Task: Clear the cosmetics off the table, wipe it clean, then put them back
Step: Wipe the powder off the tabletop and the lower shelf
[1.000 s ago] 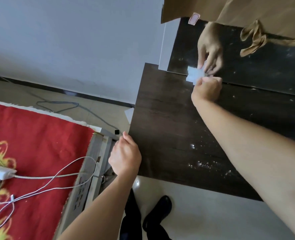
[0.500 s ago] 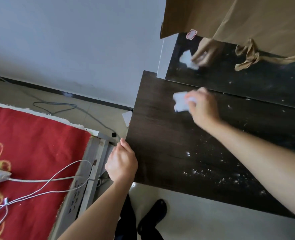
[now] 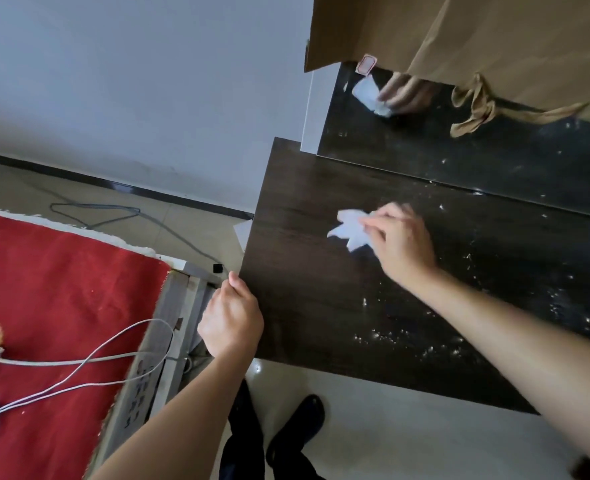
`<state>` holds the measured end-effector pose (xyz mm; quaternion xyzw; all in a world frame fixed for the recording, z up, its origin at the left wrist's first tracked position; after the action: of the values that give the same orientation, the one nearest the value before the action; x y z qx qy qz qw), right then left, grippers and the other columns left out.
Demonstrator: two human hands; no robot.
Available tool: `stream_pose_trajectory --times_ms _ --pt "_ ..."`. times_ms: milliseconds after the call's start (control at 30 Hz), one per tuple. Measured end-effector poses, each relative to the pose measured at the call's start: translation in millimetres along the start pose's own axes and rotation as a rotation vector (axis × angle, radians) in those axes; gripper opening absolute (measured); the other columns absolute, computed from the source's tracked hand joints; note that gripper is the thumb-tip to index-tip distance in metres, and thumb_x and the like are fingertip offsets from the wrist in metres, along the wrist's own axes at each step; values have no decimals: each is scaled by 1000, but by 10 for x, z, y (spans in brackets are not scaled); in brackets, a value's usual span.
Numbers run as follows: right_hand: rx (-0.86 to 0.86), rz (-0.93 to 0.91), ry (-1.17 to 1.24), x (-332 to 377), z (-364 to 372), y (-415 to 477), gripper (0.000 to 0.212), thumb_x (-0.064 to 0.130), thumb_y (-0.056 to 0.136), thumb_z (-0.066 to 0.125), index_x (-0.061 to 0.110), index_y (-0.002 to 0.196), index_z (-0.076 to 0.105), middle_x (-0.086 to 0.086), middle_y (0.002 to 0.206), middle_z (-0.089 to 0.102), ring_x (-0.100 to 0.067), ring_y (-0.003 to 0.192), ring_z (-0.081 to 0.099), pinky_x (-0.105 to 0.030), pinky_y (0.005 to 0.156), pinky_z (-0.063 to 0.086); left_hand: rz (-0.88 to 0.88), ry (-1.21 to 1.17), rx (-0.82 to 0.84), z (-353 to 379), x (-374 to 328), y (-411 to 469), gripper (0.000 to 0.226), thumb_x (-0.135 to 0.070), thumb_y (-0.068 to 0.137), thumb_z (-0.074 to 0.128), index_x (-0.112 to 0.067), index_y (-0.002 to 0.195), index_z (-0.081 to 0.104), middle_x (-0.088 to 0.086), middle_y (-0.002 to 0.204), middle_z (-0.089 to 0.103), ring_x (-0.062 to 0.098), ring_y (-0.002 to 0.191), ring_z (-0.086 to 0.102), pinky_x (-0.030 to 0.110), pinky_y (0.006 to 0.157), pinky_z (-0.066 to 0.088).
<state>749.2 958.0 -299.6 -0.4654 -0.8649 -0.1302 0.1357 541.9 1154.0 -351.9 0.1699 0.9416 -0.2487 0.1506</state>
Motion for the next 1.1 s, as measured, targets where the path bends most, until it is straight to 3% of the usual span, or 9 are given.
stream_pose_trajectory --times_ms 133,300,433,533,633,733,833,933,1100 --pt "18 113 -362 -362 105 645 20 4 87 53 3 101 68 -10 108 59 -34 103 47 -43 79 44 9 9 -21 11 11 -2 56 -38 103 15 -10 112 62 16 111 64 39 105 57 42 88 40" --pt "73 -72 -103 10 175 -320 26 -8 76 61 3 99 64 -9 103 55 -28 91 53 -41 58 53 16 15 -18 16 13 -6 56 -38 103 14 -10 114 62 17 113 64 39 106 56 43 90 40" --pt "217 -292 25 368 132 -1431 24 2 84 51 8 102 67 -7 98 57 -25 85 58 -34 56 52 28 -2 -25 -2 4 -20 56 -37 102 15 -10 114 62 16 114 64 38 107 56 44 90 40" --pt "107 -243 -103 206 28 -954 35 11 81 47 23 106 69 -2 90 58 -24 81 51 -34 66 40 32 6 -15 1 -5 -19 56 -37 102 14 -9 113 62 17 114 64 38 107 55 44 90 40" --pt "23 -87 -179 3 50 -607 29 -1 72 55 14 92 69 -4 95 60 -27 88 48 -37 66 44 39 16 -13 5 -2 -20 58 -37 102 13 -7 114 61 18 115 63 39 109 54 44 91 40" --pt "90 -117 -101 250 194 -1214 26 2 83 46 7 102 63 -6 111 56 -26 99 49 -36 66 53 49 18 -15 13 8 -10 59 -38 102 13 -7 116 61 20 116 62 39 111 53 45 92 39" --pt "121 -69 100 356 231 -2021 12 15 88 58 19 98 61 6 100 54 -14 88 55 -28 65 52 52 18 -13 13 9 -15 59 -38 102 12 -8 117 61 20 116 62 39 110 53 45 93 39" --pt "192 -140 214 531 161 -2387 29 -4 72 68 19 90 61 8 93 47 -14 78 53 -23 58 48 57 18 -7 9 22 -23 60 -40 102 11 -9 119 60 19 116 62 38 110 54 45 93 40" --pt "-136 -16 233 413 -156 -1336 25 -5 81 52 6 87 73 -8 87 60 -23 77 54 -27 68 45 60 14 -18 12 32 -9 61 -40 102 10 -9 116 61 19 114 63 38 108 55 46 92 40"
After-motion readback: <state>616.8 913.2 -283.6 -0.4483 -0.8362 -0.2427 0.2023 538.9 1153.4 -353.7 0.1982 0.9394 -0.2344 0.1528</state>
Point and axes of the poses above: each hand's wrist, its own y-axis towards the middle knuckle, its own z-axis out of the palm, x = y × z, the point moved 7 cm from there along y, towards the middle knuckle
